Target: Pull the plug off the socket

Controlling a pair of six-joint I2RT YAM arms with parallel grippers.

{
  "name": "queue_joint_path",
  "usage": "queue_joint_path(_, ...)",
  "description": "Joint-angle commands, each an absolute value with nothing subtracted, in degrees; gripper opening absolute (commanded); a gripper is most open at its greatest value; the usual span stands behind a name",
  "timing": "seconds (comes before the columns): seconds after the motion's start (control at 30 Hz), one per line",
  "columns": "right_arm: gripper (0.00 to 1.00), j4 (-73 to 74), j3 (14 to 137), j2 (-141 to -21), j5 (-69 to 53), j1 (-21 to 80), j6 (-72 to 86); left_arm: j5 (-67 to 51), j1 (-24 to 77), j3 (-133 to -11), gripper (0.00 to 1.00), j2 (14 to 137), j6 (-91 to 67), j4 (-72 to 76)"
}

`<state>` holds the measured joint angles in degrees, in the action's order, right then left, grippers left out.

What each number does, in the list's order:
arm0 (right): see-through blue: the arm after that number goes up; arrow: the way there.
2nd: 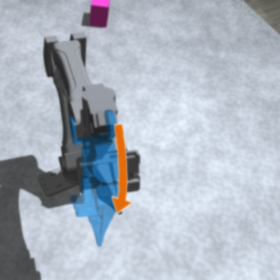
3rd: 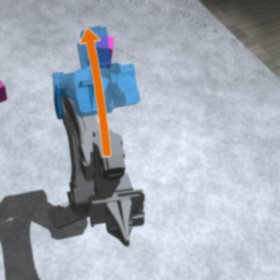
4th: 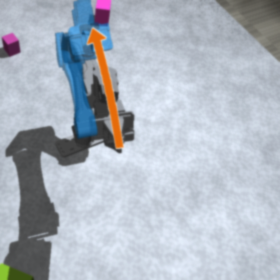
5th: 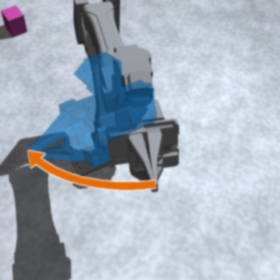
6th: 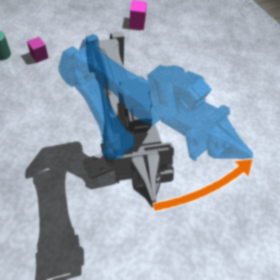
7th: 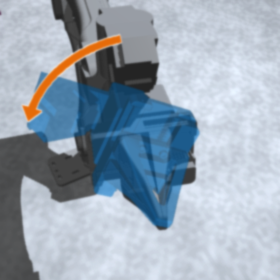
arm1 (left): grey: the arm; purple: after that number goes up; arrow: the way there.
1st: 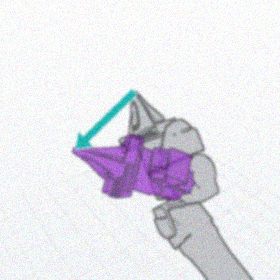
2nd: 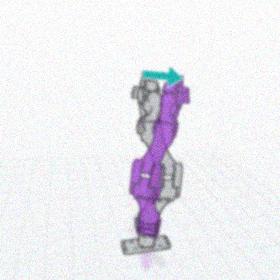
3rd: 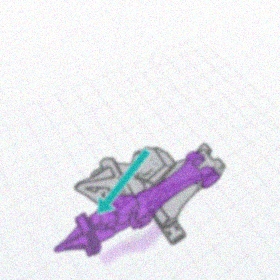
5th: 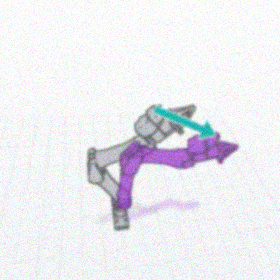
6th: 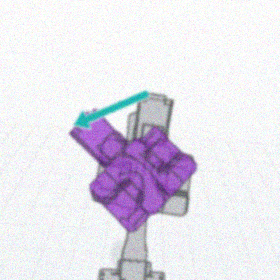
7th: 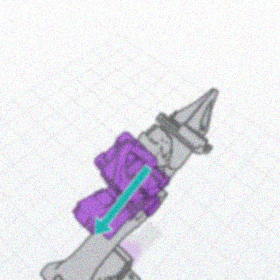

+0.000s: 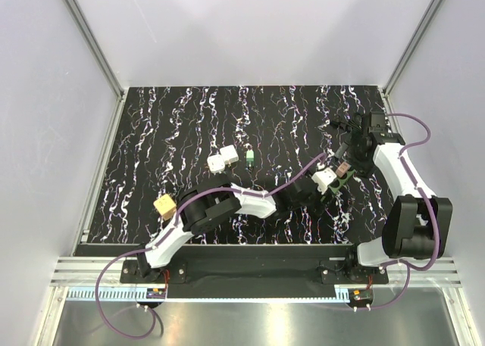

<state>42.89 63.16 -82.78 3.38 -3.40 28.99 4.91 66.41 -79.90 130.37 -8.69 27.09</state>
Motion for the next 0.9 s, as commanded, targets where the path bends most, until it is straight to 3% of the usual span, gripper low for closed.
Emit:
queue_joint_path(0.0,0.83,40.61,62.58,-82.97,2.9,-3.34,29.62,5.97,66.53,-81.91,0.71,131.75,-9.32,29.71)
queue_joint_path(0.13,0.74,39.82,62.31,-83.58,2.37,-3.25,29.62,6.76,66.53,-82.18,0.61,132.45,-9.67,29.71)
queue_joint_path(0.3,0.72,39.55,61.44,-83.85,2.64,-3.08,29.62,7.38,66.53,-82.18,0.51,132.89,-10.11,29.62)
queue_joint_path(0.33,0.66,39.46,61.35,-84.11,2.55,-2.99,29.53,7.56,66.62,-82.09,0.46,132.8,-10.28,29.62)
queue_joint_path(0.5,0.65,38.68,60.12,-84.9,3.34,-2.81,29.44,7.73,66.53,-82.35,0.24,133.24,-11.07,29.53)
queue_joint_path(0.53,0.57,38.58,60.03,-84.99,3.6,-2.81,29.36,7.73,66.53,-82.35,0.18,133.16,-11.07,29.36)
queue_joint_path(0.7,0.56,38.15,60.2,-85.96,3.87,-2.72,29.27,7.91,66.62,-82.79,0.0,133.59,-11.16,28.48)
queue_joint_path(0.87,0.57,38.14,61.17,-86.57,4.57,-2.64,29.18,7.65,66.53,-83.41,0.0,134.03,-11.16,28.13)
